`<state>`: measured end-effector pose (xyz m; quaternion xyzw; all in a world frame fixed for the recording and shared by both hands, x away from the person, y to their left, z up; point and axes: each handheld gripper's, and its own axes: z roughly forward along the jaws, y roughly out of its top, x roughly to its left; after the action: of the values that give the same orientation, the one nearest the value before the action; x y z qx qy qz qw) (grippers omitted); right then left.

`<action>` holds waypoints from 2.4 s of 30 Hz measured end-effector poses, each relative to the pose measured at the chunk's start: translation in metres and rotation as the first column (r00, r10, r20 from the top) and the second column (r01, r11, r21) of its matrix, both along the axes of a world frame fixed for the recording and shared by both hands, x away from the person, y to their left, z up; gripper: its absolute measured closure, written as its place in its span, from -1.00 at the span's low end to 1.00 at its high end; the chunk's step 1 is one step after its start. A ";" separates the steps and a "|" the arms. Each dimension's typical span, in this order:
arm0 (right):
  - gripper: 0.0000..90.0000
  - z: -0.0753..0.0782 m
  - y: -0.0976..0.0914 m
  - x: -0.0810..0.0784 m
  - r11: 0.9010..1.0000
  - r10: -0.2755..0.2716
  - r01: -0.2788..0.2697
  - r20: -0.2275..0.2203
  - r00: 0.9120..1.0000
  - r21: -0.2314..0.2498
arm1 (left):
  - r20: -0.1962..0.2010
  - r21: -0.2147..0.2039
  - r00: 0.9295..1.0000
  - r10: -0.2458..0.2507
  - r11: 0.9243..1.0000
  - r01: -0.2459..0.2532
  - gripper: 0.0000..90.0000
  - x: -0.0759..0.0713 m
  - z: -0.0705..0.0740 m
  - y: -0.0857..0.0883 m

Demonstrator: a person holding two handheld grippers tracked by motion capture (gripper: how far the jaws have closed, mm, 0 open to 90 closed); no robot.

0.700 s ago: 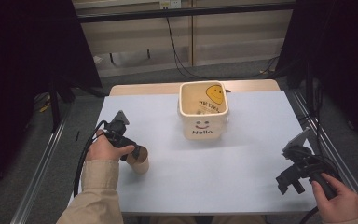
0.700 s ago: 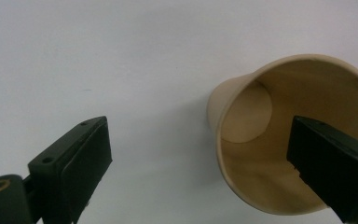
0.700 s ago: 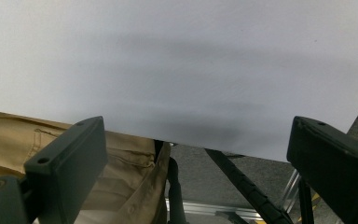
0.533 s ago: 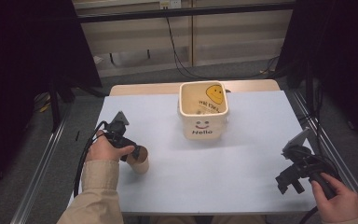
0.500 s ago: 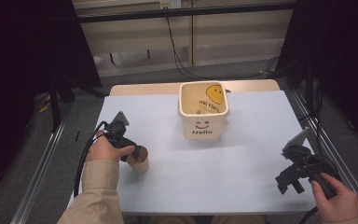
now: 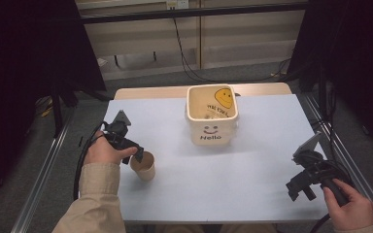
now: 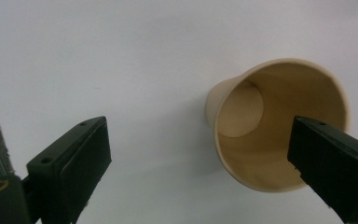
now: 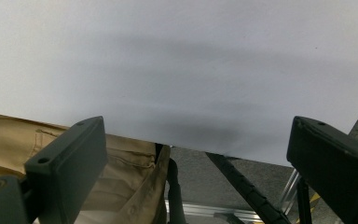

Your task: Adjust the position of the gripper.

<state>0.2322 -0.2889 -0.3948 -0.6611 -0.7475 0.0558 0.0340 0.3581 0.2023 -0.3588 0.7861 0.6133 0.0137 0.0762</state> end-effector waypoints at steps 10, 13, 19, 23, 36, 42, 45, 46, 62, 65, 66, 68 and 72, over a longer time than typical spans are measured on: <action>-0.89 0.001 -0.002 -0.001 1.000 -0.006 0.006 0.002 1.000 0.005 | 0.018 0.005 1.000 -0.013 1.000 0.013 -0.90 0.004 0.035 -0.002; -0.89 0.001 -0.002 -0.001 1.000 -0.006 0.006 0.000 1.000 0.000 | 0.013 -0.001 1.000 -0.017 1.000 0.017 -0.90 0.005 0.041 -0.006; -0.89 0.002 -0.001 -0.002 1.000 -0.001 0.001 0.002 1.000 -0.001 | 0.013 0.004 0.999 -0.035 0.999 0.035 -0.90 0.005 0.041 -0.010; -0.89 0.002 0.000 -0.001 1.000 -0.010 0.010 -0.003 1.000 0.005 | 0.000 0.000 0.999 -0.042 0.999 0.042 -0.91 0.004 0.039 -0.015; -0.89 0.002 0.004 -0.001 1.000 -0.002 0.002 -0.004 1.000 0.002 | -0.009 0.016 0.997 -0.081 0.997 0.081 -0.91 0.003 0.029 -0.034; -0.89 0.002 0.003 -0.001 1.000 0.002 -0.002 0.006 1.000 0.011 | -0.009 0.009 0.998 -0.065 0.998 0.065 -0.91 0.002 0.019 -0.037; -0.88 0.002 0.002 -0.001 1.000 0.004 -0.004 0.006 1.000 0.008 | -0.017 0.007 0.998 -0.057 0.998 0.057 -0.91 0.000 0.009 -0.039; -0.88 0.002 0.002 -0.001 1.000 0.005 -0.005 0.006 1.000 0.007 | -0.022 0.009 0.998 -0.054 0.999 0.054 -0.91 0.000 0.005 -0.040; -0.89 0.002 0.004 -0.001 1.000 0.000 0.000 0.001 1.000 0.010 | -0.049 0.026 0.997 -0.051 0.998 0.053 -0.80 -0.004 -0.026 -0.044; -0.89 0.003 0.003 -0.001 1.000 0.011 -0.011 0.002 1.000 0.007 | -0.047 0.017 0.998 -0.040 0.999 0.041 -0.64 -0.005 -0.026 -0.045; -0.89 0.003 0.003 -0.001 1.000 0.011 -0.011 0.002 1.000 0.008 | -0.051 0.024 0.998 -0.047 0.999 0.048 -0.62 -0.005 -0.025 -0.045; -0.89 0.003 0.003 -0.001 1.000 0.010 -0.010 0.003 1.000 0.007 | -0.059 0.019 0.998 -0.031 0.999 0.033 -0.61 -0.005 -0.024 -0.045; -0.89 0.003 0.003 -0.001 1.000 0.015 -0.015 0.003 1.000 0.005 | -0.068 0.018 0.997 -0.034 0.999 0.035 -0.60 -0.004 -0.021 -0.044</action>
<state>0.2311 -0.2857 -0.3919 -0.6554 -0.7526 0.0533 0.0343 0.3538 0.1586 -0.3795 0.7972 0.6017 -0.0083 0.0480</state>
